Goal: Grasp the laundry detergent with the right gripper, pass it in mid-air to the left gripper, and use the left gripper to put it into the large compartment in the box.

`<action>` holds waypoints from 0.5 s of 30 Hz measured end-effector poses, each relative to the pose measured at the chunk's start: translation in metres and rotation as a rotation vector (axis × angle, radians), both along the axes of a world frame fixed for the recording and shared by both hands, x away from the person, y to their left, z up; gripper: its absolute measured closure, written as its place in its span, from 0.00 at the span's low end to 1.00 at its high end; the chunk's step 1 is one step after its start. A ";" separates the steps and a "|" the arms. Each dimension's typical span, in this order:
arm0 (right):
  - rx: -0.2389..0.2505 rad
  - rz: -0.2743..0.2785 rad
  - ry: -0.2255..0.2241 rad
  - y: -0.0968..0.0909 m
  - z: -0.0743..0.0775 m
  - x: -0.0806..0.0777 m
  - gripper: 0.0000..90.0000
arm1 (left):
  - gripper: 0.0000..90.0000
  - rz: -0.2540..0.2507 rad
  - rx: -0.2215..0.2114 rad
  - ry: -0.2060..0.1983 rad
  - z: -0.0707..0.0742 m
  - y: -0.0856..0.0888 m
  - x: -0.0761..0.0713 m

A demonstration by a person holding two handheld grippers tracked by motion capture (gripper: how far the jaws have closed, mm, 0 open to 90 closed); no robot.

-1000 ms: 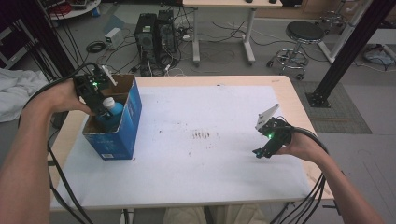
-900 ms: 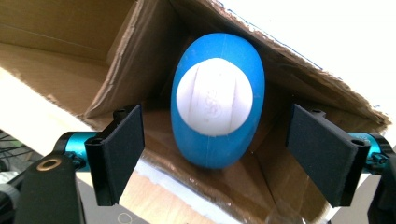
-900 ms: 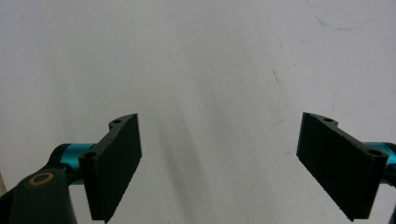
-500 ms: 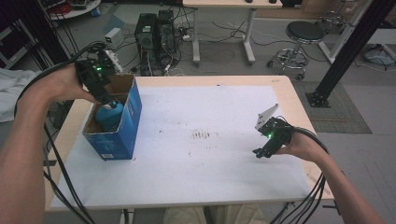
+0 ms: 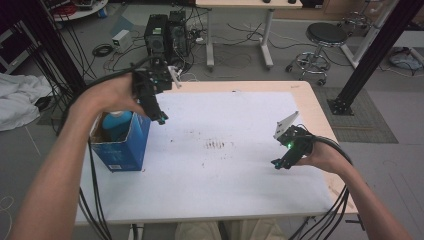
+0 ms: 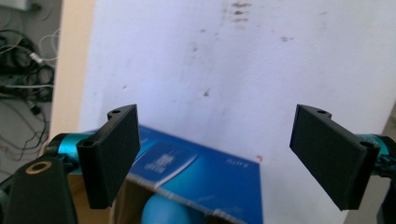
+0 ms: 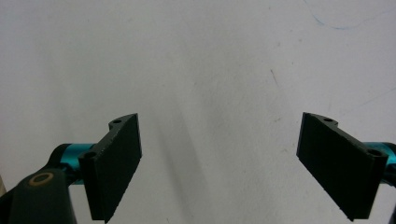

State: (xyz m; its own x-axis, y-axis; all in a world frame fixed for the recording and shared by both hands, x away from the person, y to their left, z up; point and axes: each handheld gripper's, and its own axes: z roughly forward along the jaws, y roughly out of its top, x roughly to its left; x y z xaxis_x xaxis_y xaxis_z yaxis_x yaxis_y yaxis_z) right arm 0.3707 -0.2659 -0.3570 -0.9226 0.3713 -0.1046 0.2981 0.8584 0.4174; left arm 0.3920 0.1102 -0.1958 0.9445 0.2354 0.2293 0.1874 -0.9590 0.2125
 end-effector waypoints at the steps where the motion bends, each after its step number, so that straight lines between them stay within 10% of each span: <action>1: -0.004 0.001 -0.002 0.000 0.000 0.000 0.15 | 0.18 -0.005 -0.010 0.007 -0.004 -0.006 -0.001; 15: -0.021 0.010 -0.028 0.005 0.017 0.002 0.15 | 0.18 -0.072 0.027 0.027 -0.054 -0.061 -0.012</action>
